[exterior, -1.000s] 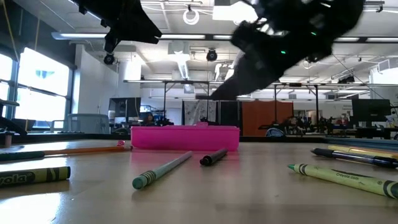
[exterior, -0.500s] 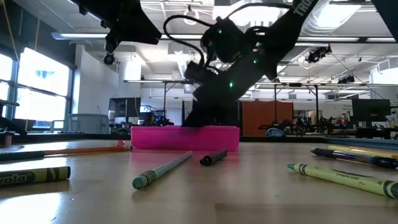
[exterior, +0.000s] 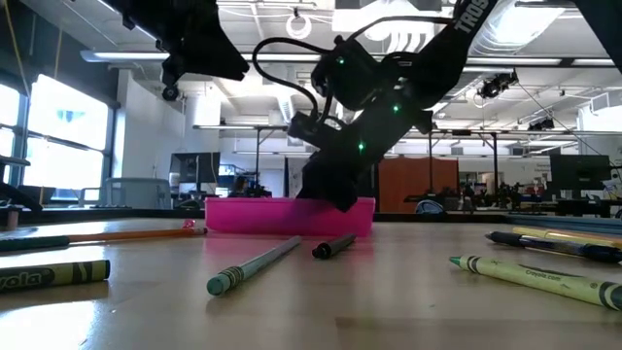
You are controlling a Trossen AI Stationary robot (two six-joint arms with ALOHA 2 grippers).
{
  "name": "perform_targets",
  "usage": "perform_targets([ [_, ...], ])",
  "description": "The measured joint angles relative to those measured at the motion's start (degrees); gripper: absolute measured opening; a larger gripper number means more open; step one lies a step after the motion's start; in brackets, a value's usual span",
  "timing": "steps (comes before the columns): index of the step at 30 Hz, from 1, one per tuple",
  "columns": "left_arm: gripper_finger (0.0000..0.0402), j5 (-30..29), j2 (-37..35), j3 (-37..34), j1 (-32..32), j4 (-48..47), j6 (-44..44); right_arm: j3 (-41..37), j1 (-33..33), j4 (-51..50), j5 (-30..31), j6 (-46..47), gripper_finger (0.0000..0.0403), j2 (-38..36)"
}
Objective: Pick & place school supplies into a supply box
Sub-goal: Put the top right dark green crayon into the pink supply box, then put the pink pen into the pink supply box
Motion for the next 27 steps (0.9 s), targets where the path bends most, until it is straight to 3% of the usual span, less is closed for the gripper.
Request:
perform_targets([
  [7,0.0117,7.4,0.1,0.0,0.0,-9.2,-10.1,0.0,1.5,0.2,2.8,-1.5,0.0092,-1.4],
  [16,0.0117,3.6,2.9,0.0,0.0,-34.8,-37.1,0.0,5.1,-1.5,2.3,-1.5,0.0099,-8.1],
  [22,0.0117,-2.7,10.7,0.0,0.9,-30.7,-42.4,0.0,7.8,-1.1,1.9,-1.4,0.0099,-10.2],
  [27,0.0117,-1.0,17.7,0.0,4.6,-25.6,-46.9,0.0,9.7,-1.6,1.6,-1.5,0.0099,-10.1],
])
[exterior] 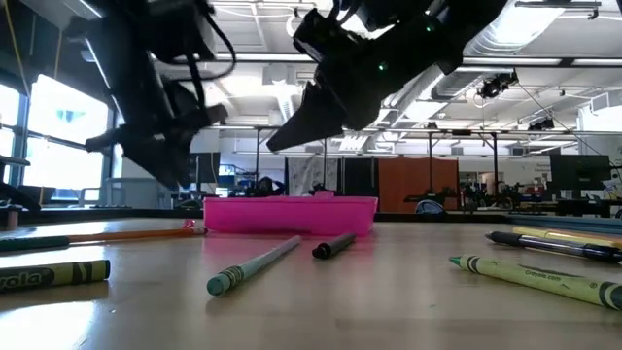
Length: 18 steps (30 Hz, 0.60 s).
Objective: Pick & place school supplies into a supply box
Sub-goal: Put the pink pen into the pink supply box
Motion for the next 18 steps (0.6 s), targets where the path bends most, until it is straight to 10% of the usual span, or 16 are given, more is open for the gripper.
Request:
perform_targets([
  [18,0.0117,0.8,10.3,0.2,4.4,2.4,2.3,0.0,0.9,-1.8,0.0,0.3,0.0099,0.0],
])
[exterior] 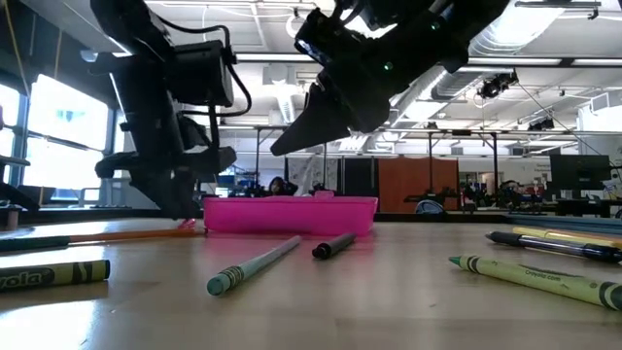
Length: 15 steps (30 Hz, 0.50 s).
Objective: Pick & place school supplies into a supply box
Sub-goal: Put the pink pen into the pink supply box
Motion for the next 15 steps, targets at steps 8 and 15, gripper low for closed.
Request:
perform_targets([
  [8,0.0117,5.3,0.0,0.0,-0.1,-10.3,2.7,0.0,0.0,-0.4,-1.5,0.3,0.0099,0.0],
  [15,0.0117,4.3,-1.9,2.3,-3.0,-10.1,-0.7,0.0,0.0,-0.4,-1.5,2.4,0.0099,0.0],
])
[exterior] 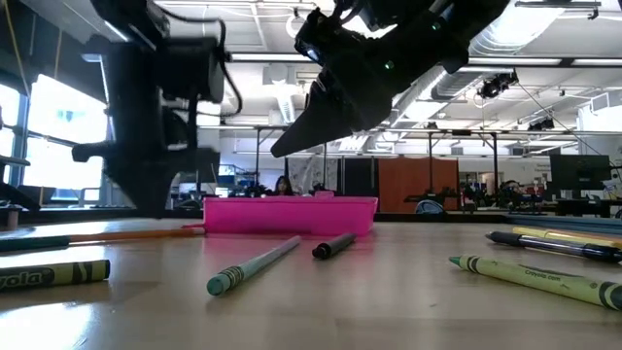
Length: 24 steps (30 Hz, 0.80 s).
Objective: Pick & place school supplies into a supply box
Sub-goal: Put the pink pen into the pink supply box
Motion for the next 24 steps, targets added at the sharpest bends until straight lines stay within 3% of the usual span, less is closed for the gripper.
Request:
perform_targets([
  [14,0.0117,-7.0,0.1,1.5,-9.2,12.2,-0.7,0.0,0.0,0.0,0.0,0.8,0.0099,0.0],
  [24,0.0117,-4.7,6.9,1.5,-9.0,12.9,-0.5,0.0,0.0,0.0,-1.6,1.9,0.0099,0.0],
])
